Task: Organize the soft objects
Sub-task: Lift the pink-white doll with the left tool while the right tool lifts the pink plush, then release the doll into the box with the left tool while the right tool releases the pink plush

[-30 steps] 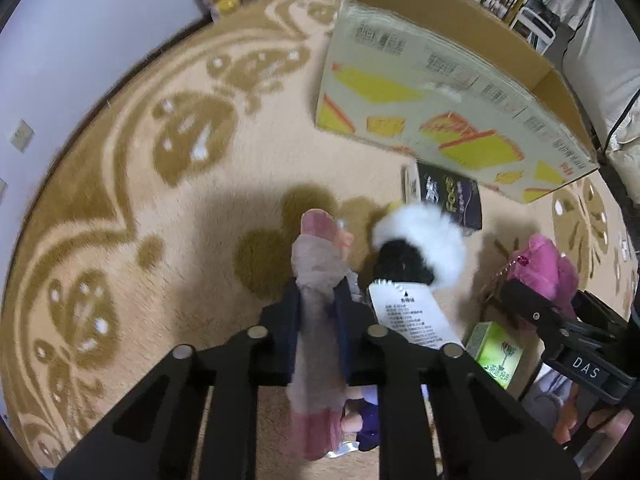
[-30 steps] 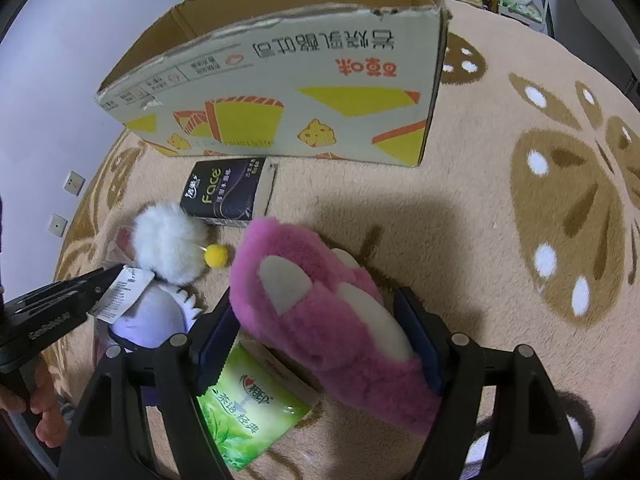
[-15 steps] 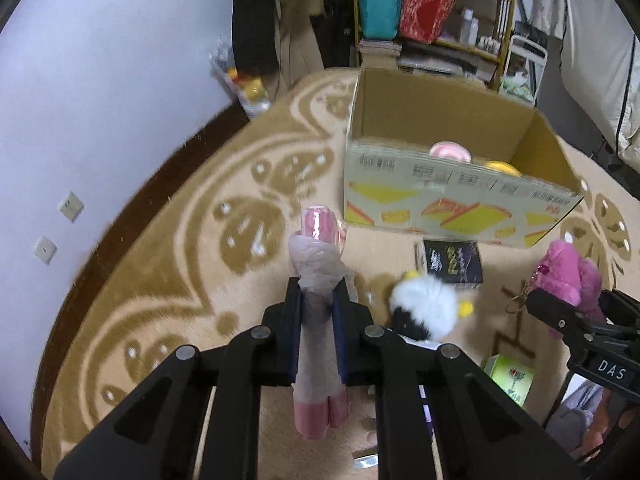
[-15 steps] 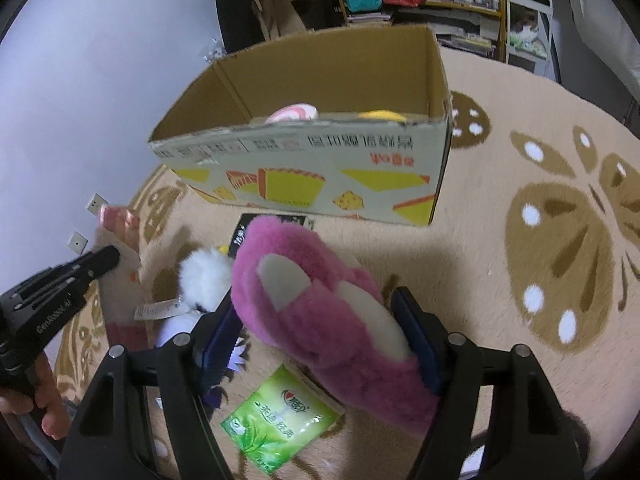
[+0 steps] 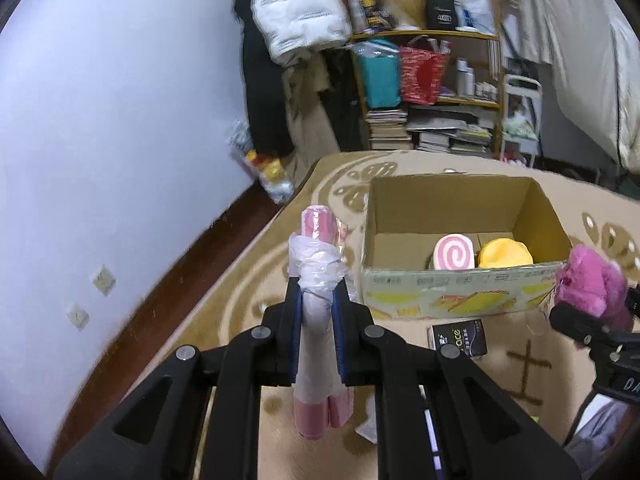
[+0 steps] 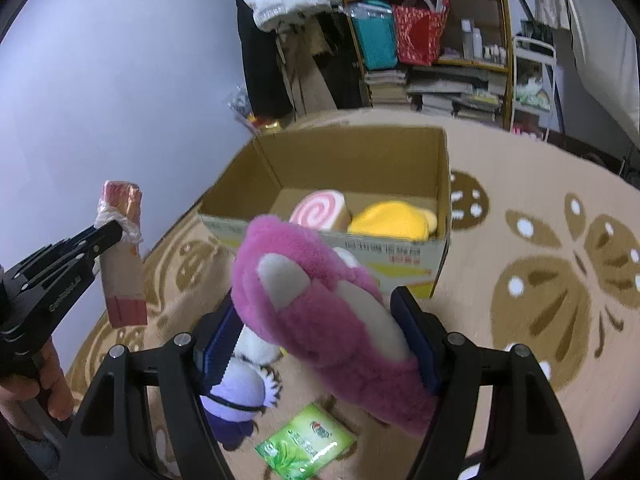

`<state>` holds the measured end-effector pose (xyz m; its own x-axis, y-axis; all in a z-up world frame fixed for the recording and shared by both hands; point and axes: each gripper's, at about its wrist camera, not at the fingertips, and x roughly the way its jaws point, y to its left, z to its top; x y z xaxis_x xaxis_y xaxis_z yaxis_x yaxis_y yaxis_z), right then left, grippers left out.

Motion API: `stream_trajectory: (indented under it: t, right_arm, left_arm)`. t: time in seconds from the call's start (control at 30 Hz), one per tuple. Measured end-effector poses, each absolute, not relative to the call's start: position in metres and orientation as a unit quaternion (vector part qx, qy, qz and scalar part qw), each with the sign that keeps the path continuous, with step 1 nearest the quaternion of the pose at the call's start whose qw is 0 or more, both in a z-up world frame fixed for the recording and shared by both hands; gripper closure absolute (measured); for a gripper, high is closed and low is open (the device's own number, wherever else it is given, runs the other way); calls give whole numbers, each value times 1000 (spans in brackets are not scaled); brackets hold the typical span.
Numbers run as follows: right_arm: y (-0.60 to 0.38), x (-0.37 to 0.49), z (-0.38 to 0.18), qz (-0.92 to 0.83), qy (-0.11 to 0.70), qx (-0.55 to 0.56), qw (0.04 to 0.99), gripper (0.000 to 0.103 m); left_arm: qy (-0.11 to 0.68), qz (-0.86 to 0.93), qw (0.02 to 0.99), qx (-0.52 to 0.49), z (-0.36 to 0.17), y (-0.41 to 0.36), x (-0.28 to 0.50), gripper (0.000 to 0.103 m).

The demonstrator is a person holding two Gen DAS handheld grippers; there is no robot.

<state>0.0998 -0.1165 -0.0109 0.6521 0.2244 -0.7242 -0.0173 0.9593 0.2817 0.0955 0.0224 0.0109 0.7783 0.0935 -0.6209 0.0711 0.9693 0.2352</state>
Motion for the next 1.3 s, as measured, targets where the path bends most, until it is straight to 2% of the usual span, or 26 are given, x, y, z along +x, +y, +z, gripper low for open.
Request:
stream_trajectory:
  t: [0.57,0.9,1.07,1.3]
  right_arm:
    - [-127,124,34,60,347,96,931,26]
    - [-131,160,39,63,340,69,936,26]
    - [-133,177,35,68,339,59,937,25]
    - [-130,193,16,67,354,45,932,25]
  left_arm:
    - [256,7,957,140,55,8,135,90]
    - [231,-22,962,141,64,-16,166,90]
    - [232,-52,965,111,61,-24,176,90]
    - [279,-79,953,88,29,-29,194,90]
